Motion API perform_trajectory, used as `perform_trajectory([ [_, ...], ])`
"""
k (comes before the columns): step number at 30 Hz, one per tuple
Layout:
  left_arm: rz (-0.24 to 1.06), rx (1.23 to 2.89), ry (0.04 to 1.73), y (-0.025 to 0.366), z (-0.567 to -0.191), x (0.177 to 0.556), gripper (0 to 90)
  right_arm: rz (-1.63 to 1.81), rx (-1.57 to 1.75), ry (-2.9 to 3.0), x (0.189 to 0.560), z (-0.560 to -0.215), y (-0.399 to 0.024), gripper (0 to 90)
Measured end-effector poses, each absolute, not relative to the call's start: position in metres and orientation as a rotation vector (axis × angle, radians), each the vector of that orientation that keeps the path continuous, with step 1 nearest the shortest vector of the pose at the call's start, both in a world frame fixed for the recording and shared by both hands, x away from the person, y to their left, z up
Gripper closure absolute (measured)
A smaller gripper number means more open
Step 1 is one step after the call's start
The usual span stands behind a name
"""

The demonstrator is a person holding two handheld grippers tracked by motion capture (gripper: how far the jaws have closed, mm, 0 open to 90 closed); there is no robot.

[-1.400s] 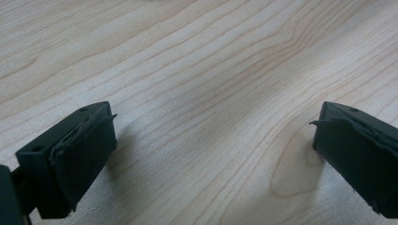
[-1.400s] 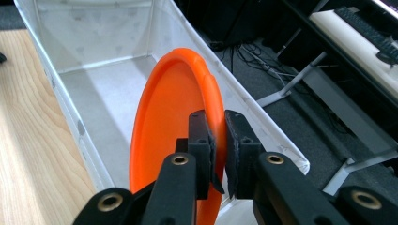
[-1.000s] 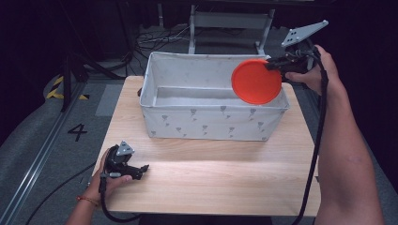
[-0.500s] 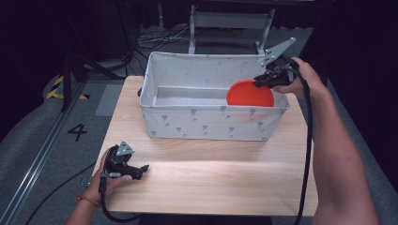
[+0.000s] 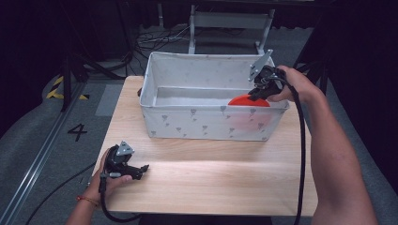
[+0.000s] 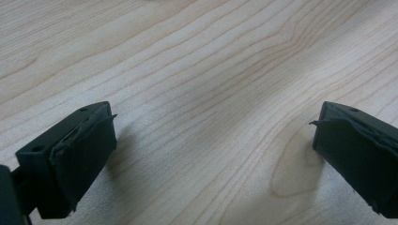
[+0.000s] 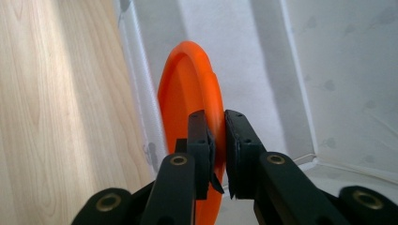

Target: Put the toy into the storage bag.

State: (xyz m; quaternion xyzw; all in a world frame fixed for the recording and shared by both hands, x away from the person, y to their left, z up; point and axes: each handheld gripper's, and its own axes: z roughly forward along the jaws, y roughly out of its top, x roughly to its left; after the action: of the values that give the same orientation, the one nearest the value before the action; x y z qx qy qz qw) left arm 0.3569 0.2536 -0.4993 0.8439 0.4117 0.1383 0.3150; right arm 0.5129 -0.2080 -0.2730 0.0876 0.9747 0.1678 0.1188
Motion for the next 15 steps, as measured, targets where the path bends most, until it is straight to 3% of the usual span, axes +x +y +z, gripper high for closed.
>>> perform_trajectory([
  [15,0.362,2.227,1.077,0.254,-0.499,0.357,0.2,0.308,0.301,2.995,0.532,-0.29,-0.197,79.9],
])
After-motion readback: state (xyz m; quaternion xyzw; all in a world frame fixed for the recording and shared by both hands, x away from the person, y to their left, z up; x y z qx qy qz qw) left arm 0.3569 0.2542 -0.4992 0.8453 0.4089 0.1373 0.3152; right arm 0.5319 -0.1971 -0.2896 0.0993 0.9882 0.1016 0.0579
